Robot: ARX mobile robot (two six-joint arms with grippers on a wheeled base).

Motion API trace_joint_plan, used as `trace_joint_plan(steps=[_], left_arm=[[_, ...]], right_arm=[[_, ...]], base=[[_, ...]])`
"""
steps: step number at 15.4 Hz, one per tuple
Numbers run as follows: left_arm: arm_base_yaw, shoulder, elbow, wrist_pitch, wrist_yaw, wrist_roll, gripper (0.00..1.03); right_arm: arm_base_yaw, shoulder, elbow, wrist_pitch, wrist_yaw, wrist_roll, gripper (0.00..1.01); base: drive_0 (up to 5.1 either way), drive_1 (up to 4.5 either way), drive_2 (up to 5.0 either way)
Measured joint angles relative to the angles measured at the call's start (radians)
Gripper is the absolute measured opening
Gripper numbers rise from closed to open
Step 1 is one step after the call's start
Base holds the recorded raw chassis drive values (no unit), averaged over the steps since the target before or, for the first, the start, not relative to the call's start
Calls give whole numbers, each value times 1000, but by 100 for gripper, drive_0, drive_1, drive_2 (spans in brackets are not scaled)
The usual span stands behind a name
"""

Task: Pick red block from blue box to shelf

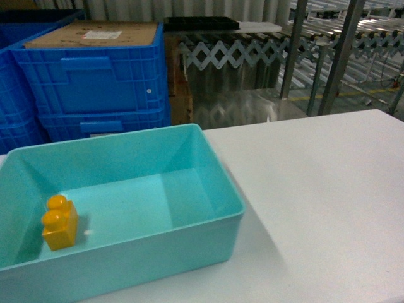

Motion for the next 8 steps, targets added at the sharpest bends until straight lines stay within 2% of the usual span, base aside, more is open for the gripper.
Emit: trace_joint_plan(steps=[8], left_arm=[[0,0,0,0,0,0,98]], right_arm=[[0,0,0,0,0,1,29]], base=[[-155,-155,-155]])
